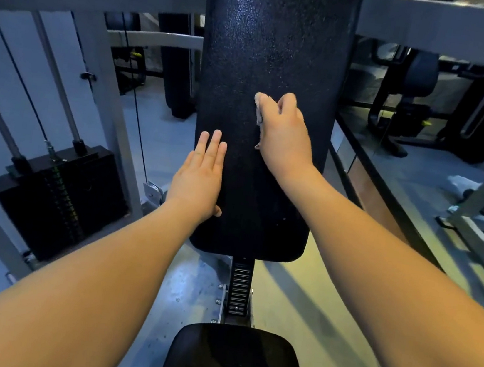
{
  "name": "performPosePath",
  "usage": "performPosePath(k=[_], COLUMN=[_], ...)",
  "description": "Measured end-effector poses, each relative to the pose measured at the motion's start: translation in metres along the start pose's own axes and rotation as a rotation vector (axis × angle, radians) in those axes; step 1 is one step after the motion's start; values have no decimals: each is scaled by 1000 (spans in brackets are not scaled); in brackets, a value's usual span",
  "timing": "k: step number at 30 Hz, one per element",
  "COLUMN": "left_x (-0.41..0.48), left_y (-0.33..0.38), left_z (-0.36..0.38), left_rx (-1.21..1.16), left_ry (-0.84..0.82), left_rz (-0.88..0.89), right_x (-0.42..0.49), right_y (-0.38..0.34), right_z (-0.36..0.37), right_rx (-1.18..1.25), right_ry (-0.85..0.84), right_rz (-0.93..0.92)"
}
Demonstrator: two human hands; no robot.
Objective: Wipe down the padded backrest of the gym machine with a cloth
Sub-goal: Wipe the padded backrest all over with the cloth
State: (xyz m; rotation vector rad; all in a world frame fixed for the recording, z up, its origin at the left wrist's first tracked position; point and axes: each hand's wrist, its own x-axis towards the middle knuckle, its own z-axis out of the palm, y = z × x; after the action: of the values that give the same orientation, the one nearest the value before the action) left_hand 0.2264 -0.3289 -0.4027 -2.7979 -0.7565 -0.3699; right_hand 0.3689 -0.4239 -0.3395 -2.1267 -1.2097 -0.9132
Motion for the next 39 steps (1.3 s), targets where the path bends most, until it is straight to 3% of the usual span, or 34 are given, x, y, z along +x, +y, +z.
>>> performPosePath(k=[5, 9, 13, 28, 30, 35, 39], left_x=[-1, -1, -1, -8, -10, -8, -5], left_y=[-1, 2, 3, 13, 13, 14, 14], left_z=[0, -1, -1, -10, -10, -10, -10], left_rx=[12, 44, 65, 112, 128, 97, 123], left_ry=[-2, 3, -3, -21, -28, -31, -31], left_rz=[-2, -11, -18, -46, -46, -53, -42], right_x=[-5, 20, 6, -161, -138, -25, 16], right_y=[12, 21, 3, -14, -7, 14, 17], right_z=[3, -4, 8, 40, 27, -6, -10], right_rx=[-34, 55, 38, 125, 184, 159, 122], right_ry=[-50, 77, 79, -349, -300, 40, 53], right_rz=[-113, -12, 65, -52, -52, 48, 96])
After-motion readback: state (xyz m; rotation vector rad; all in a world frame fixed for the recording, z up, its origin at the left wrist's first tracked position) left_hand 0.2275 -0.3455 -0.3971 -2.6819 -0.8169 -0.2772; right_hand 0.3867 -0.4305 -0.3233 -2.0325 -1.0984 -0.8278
